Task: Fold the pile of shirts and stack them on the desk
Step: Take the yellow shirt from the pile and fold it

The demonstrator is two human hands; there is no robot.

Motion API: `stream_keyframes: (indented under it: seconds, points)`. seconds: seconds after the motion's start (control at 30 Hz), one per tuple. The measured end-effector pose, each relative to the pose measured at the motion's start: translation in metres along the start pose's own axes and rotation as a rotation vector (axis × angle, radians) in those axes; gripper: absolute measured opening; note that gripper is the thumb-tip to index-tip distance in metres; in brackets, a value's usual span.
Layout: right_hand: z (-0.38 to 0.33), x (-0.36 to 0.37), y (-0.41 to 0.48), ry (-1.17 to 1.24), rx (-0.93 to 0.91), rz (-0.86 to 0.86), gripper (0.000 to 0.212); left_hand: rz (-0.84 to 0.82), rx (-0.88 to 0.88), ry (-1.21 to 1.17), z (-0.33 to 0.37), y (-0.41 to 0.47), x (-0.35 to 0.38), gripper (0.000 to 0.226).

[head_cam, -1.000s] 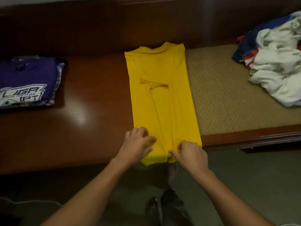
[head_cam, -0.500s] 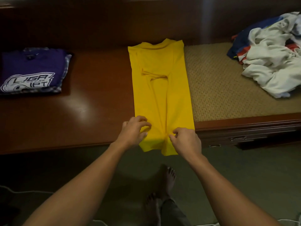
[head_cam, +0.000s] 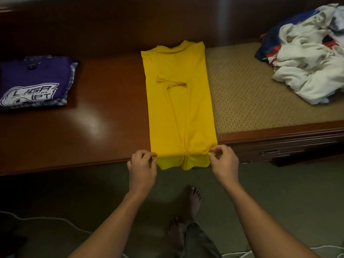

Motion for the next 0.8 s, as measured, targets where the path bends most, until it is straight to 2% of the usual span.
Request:
stream_keyframes:
  seconds: [0.13, 0.17, 0.23, 0.3, 0.37, 0.5, 0.6, 0.8]
  points:
    - [0.032, 0.012, -0.003, 0.254, 0.380, -0.018, 0.029, 0.003, -0.519, -0.503, -0.016, -0.022, 0.019, 0.022]
    - [0.040, 0.018, -0.004, 0.342, 0.458, -0.051, 0.033, -0.012, -0.640, -0.619, -0.019, -0.024, 0.026, 0.027]
    - [0.053, 0.035, -0.005, 0.539, 0.543, -0.159, 0.041, -0.079, -0.767, -0.755, -0.024, -0.023, 0.042, 0.043]
    - [0.062, 0.050, -0.005, 0.597, 0.530, -0.268, 0.049, -0.154, -0.795, -0.791, -0.028, -0.021, 0.055, 0.054]
    - [0.070, 0.056, -0.005, 0.546, 0.494, -0.335, 0.056, -0.217, -0.776, -0.753, -0.030, -0.019, 0.062, 0.048]
    - [0.087, 0.050, -0.004, 0.338, 0.363, -0.422, 0.034, -0.270, -0.686, -0.630, -0.034, -0.022, 0.063, 0.022]
    - [0.087, 0.049, -0.010, 0.312, 0.285, -0.473, 0.021, -0.284, -0.651, -0.636, -0.034, -0.033, 0.058, 0.014]
    - [0.067, 0.038, -0.033, 0.394, 0.403, -0.521, 0.012, -0.245, -0.618, -0.672, -0.010, -0.059, 0.034, 0.014]
Point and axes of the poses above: each hand's wrist, its own y-axis towards the middle knuckle, its own x-axis out of the palm, z = x × y, the point moved 4 cm from there along y, towards the middle knuckle, and after that the axes turned 7 degrees about -y, right-handed, at the moved point
